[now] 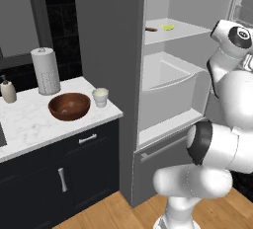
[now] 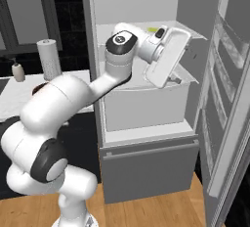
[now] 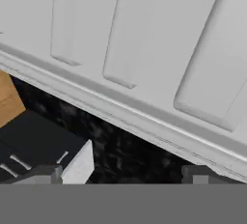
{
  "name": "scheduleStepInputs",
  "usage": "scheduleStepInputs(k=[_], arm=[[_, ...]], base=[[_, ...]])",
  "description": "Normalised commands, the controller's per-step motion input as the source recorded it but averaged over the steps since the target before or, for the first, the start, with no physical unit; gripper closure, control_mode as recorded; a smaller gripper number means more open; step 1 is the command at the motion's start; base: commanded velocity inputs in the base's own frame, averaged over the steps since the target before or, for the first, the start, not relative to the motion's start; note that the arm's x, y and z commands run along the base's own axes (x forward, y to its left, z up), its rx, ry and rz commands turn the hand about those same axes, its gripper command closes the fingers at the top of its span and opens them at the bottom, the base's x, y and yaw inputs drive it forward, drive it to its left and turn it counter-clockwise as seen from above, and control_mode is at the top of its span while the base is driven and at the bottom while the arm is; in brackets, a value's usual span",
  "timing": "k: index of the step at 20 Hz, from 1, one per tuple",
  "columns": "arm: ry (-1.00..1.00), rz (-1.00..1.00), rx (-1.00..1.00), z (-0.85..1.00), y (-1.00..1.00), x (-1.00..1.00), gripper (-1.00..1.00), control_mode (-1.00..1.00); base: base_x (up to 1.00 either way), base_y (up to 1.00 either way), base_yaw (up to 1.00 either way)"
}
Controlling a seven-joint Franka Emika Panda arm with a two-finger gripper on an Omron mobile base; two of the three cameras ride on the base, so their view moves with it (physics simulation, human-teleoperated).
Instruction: Grab a lemon wedge from the fridge and one ice cube from the ice bowl, and put them in the glass of lemonade.
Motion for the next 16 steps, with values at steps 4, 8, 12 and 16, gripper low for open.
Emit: scheduleStepInputs(k=[4,8,12,16], arm=[[-0.26,0.00,0.12,0.00,1.00,-0.01,-1.00,-1.00],[-0.34,0.00,0.43,-0.08,1.00,0.00,-1.00,-1.00],[-0.32,0.00,0.57,-0.46,1.00,0.01,-1.00,-1.00],[-0.27,0.00,0.55,-0.82,1.00,0.00,-1.00,-1.00]], base=[[0.00,0.00,0.00],[0.00,0.00,0.00],[0.00,0.00,0.00],[0.00,0.00,0.00]])
